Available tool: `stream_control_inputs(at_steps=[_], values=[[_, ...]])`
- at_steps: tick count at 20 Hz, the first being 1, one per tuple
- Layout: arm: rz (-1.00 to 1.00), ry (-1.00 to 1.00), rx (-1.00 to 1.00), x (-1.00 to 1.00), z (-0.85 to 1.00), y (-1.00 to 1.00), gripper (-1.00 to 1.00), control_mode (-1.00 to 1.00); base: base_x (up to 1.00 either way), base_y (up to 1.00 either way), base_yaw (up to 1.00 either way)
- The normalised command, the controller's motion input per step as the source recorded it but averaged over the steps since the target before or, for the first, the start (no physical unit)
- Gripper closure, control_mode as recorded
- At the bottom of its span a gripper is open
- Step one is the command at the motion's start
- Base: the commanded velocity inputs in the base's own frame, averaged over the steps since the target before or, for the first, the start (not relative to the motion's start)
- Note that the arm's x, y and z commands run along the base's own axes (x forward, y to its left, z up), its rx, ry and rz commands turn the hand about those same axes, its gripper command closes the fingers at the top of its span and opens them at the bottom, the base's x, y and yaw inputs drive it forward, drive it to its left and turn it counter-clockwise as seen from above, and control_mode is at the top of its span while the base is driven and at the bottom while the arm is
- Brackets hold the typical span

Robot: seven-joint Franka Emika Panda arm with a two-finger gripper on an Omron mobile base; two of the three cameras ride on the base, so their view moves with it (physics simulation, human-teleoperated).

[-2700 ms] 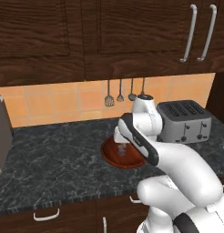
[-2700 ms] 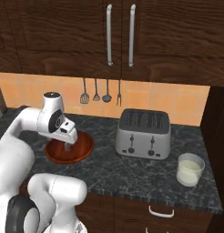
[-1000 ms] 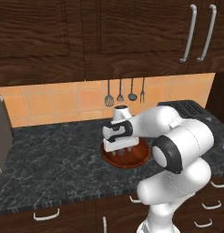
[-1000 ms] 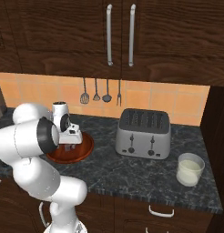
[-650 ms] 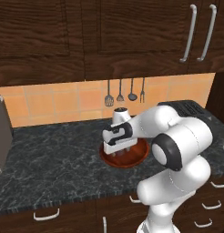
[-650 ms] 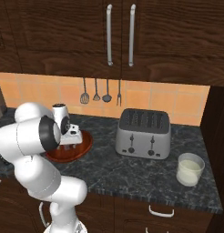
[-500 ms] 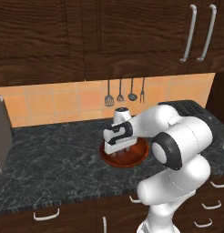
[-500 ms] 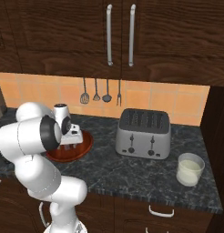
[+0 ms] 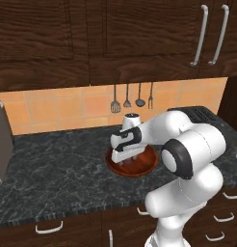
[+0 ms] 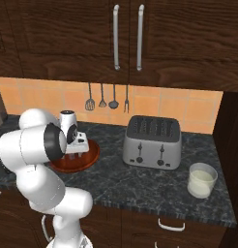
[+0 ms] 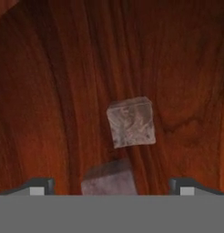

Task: Grab a lemon wedge from the fridge and one ice cube from the ice bowl, and put them in the glass of lemonade.

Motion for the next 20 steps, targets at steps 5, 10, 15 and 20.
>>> stream_control_inputs(at_steps=[5,10,15,20], values=[[0.01,-0.01,0.01,-0.01,0.0,0.0,-1.0,-1.0,0.0,0.0,0.0],[0.0,0.0,0.02,-0.18,-0.01,0.0,-1.0,-1.0,0.0,0.0,0.0],[0.0,0.0,0.0,-0.03,0.0,0.0,1.0,-1.0,0.0,0.0,0.0],[0.01,0.0,0.0,0.02,0.0,0.0,1.0,-1.0,0.0,0.0,0.0]])
